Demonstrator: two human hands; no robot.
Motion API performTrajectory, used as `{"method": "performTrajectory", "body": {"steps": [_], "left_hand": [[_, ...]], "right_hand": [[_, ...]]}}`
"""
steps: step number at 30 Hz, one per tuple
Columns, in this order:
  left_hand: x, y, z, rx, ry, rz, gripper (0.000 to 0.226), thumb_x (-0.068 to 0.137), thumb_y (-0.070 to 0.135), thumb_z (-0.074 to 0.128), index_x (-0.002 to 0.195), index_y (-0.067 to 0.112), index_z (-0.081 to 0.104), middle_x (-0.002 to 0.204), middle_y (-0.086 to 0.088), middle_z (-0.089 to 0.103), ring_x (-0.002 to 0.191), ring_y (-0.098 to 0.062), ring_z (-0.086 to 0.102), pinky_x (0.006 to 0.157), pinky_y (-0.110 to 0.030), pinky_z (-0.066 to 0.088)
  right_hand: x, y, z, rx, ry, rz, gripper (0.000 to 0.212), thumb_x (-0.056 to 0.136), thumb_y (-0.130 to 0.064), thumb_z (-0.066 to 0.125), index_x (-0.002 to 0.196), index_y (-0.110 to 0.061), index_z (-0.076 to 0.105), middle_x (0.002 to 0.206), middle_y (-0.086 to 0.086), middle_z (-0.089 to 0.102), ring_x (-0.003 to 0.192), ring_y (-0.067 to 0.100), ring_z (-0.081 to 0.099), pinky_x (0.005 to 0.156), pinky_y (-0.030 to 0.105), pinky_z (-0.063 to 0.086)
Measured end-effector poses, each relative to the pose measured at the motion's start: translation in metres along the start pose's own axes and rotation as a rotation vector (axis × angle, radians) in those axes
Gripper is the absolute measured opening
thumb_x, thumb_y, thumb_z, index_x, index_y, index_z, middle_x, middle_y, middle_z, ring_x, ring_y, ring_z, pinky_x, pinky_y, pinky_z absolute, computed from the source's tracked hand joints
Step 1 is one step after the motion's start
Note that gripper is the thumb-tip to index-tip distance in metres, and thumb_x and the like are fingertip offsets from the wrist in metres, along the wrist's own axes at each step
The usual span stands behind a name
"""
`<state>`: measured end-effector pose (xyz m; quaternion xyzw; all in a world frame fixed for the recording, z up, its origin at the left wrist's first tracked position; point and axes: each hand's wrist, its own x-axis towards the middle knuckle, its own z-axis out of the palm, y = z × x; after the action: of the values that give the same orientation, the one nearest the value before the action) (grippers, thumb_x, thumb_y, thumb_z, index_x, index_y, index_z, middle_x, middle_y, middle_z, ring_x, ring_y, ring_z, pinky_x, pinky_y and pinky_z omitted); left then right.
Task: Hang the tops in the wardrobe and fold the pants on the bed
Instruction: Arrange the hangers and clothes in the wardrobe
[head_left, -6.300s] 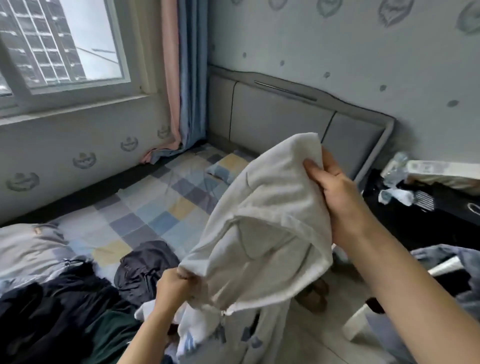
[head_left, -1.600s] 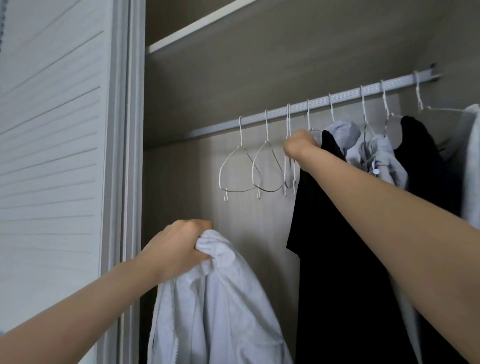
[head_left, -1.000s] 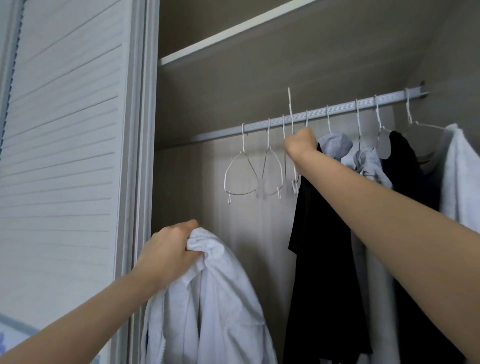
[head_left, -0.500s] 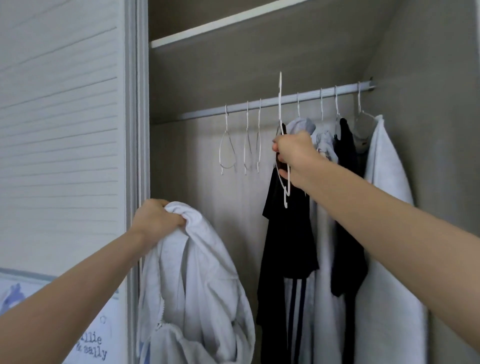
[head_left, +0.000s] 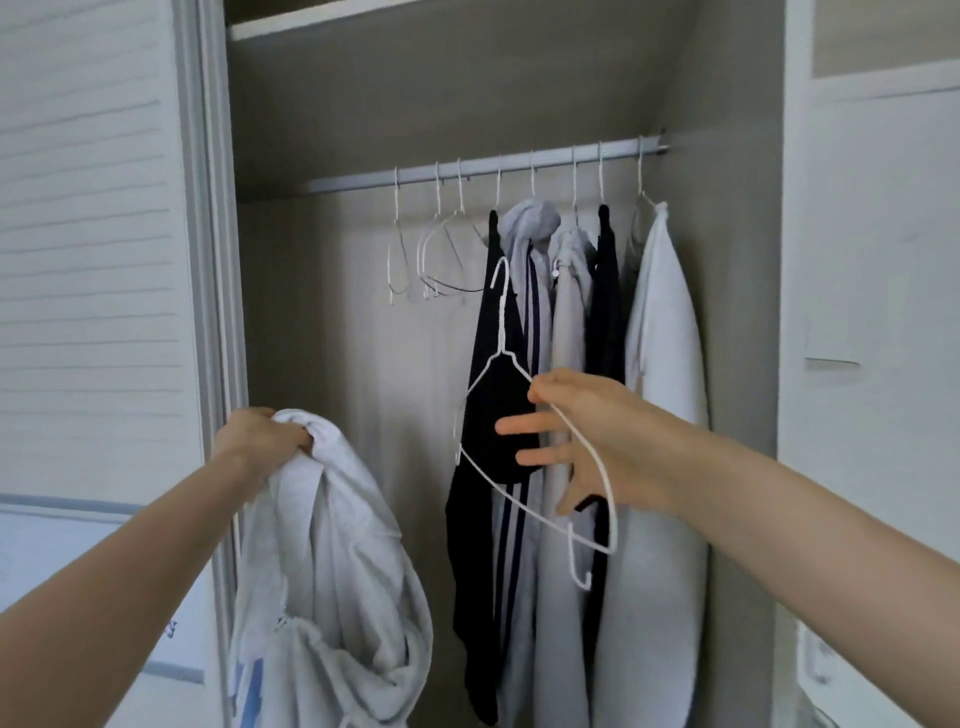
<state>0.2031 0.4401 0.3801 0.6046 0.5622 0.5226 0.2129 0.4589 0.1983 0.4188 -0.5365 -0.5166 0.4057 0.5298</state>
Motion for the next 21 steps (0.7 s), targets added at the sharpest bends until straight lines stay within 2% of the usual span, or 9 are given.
{"method": "performTrajectory", "body": {"steps": [3,6,8,12,15,18,21], "left_hand": [[-0.001,-0.002,0.007,0.028,0.016,0.002,0.011,0.075,0.015,0.074,0.077,0.016,0.063,0.088,-0.015,0.066,0.081,-0.032,0.062,0.073,-0.037,0.051],[0.002,-0.007,0.016,0.088,0.025,0.003,0.012,0.08,0.017,0.07,0.09,0.012,0.067,0.091,-0.015,0.066,0.083,-0.032,0.061,0.074,-0.036,0.05],[0.004,-0.009,0.021,0.126,0.036,0.001,0.02,0.083,0.018,0.069,0.101,0.009,0.068,0.101,-0.018,0.067,0.091,-0.034,0.062,0.076,-0.035,0.047],[0.003,-0.011,0.028,0.154,0.059,0.01,0.032,0.084,0.015,0.069,0.114,0.004,0.067,0.114,-0.022,0.066,0.108,-0.039,0.061,0.087,-0.041,0.048],[-0.005,-0.002,0.034,0.052,0.001,0.042,0.008,0.08,0.008,0.069,0.088,0.01,0.069,0.093,-0.017,0.068,0.095,-0.035,0.065,0.081,-0.04,0.05],[-0.015,0.013,0.038,-0.035,-0.098,0.089,0.011,0.077,0.002,0.067,0.086,0.008,0.07,0.085,-0.013,0.069,0.079,-0.026,0.063,0.071,-0.032,0.048],[-0.024,0.035,0.036,-0.087,-0.166,0.146,0.013,0.076,0.002,0.065,0.087,0.005,0.071,0.084,-0.013,0.068,0.079,-0.026,0.063,0.071,-0.034,0.05]], "right_hand": [[-0.021,0.02,-0.015,0.151,-0.273,0.067,0.016,0.101,-0.04,0.04,0.1,-0.024,0.043,0.11,0.015,0.071,0.106,0.037,0.066,0.082,0.074,0.042],[-0.029,0.031,-0.028,0.297,-0.39,0.108,0.013,0.098,-0.04,0.047,0.102,-0.027,0.046,0.096,0.02,0.069,0.091,0.036,0.069,0.079,0.071,0.045],[-0.03,0.034,-0.039,0.299,-0.414,0.111,0.015,0.096,-0.041,0.05,0.103,-0.028,0.051,0.086,0.018,0.065,0.077,0.031,0.067,0.081,0.07,0.046],[-0.026,0.04,-0.055,0.221,-0.449,0.092,0.018,0.097,-0.041,0.049,0.102,-0.025,0.056,0.075,0.013,0.059,0.063,0.024,0.06,0.081,0.07,0.046],[-0.017,0.048,-0.055,0.155,-0.459,0.087,0.021,0.099,-0.041,0.045,0.105,-0.023,0.055,0.071,0.01,0.058,0.061,0.02,0.056,0.081,0.069,0.047],[-0.005,0.06,-0.044,0.088,-0.426,0.054,0.022,0.1,-0.04,0.042,0.104,-0.023,0.055,0.07,0.007,0.057,0.06,0.018,0.054,0.08,0.069,0.047],[0.007,0.077,-0.027,-0.031,-0.357,-0.017,0.018,0.101,-0.039,0.041,0.1,-0.025,0.053,0.068,0.003,0.055,0.063,0.016,0.049,0.076,0.064,0.053]]}}
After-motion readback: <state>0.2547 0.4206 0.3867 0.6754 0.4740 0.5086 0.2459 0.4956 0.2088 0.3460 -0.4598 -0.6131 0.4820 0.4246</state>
